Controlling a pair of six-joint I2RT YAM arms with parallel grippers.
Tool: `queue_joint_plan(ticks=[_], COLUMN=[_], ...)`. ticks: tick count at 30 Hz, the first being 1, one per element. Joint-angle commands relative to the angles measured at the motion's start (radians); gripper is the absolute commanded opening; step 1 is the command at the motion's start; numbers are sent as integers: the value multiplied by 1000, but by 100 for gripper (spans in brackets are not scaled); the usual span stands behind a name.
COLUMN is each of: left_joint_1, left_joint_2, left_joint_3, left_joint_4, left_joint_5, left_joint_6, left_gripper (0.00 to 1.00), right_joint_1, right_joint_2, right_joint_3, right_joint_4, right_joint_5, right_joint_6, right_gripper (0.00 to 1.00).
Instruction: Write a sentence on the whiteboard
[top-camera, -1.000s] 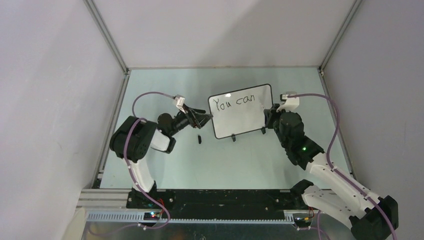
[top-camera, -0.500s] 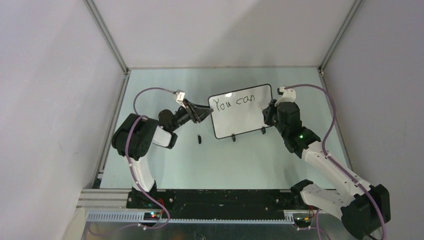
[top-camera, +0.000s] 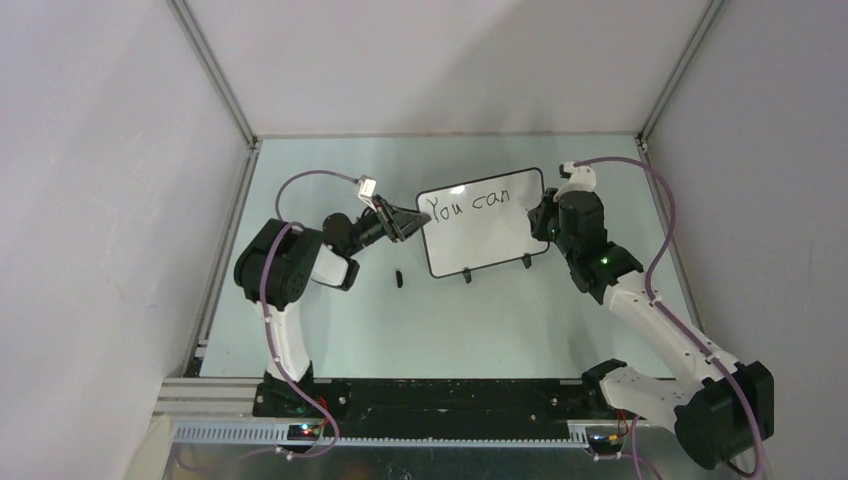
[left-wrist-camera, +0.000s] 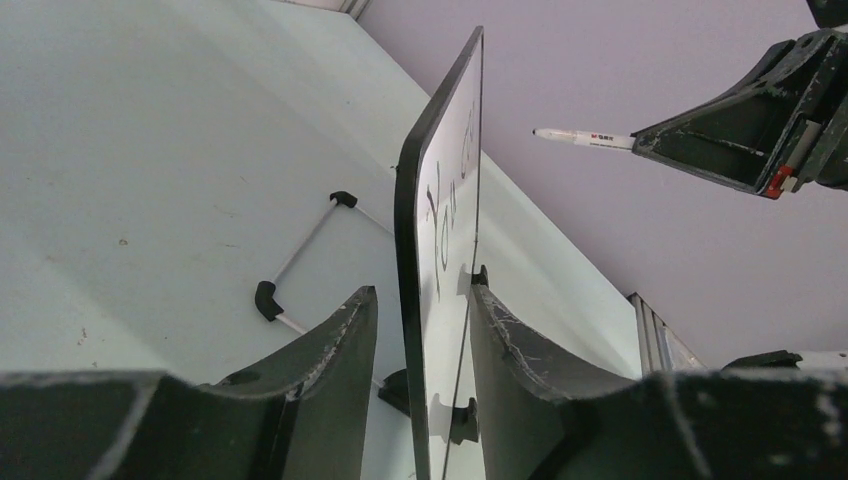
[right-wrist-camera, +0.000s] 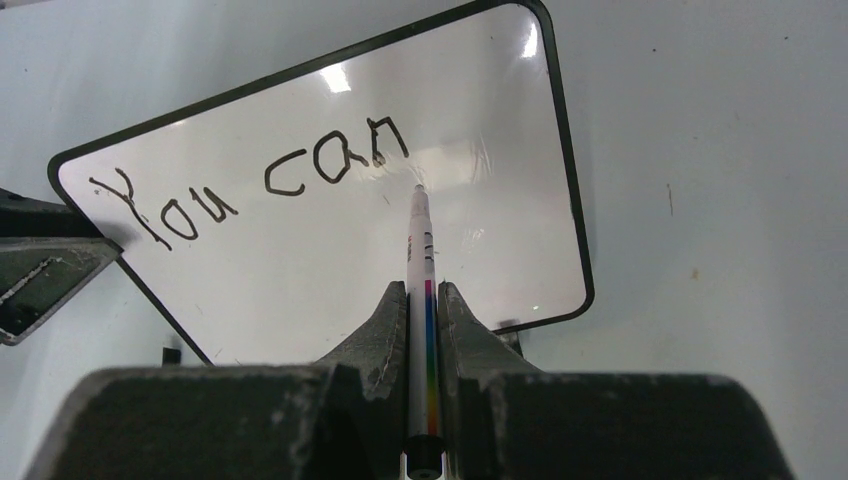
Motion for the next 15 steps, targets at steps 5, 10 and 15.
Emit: queue_joint_plan(ticks=[5, 10, 15], left_joint_1=[5, 4, 2], left_joint_2=[15, 31, 29], left_joint_3=[12, 20, 23], left_joint_4=[53, 53, 53], left_joint_5=[26, 44, 53], left_joint_6=[16, 10, 6], left_gripper=[46, 44, 42], right_joint_1=[-12, -19, -24], right_joint_2=[31, 48, 82], right_joint_3=[63, 64, 97], right_joint_4=[6, 26, 25], right_joint_5=[-13, -18, -21], right_joint_6=[4, 4, 1], right_gripper=[0, 0, 0])
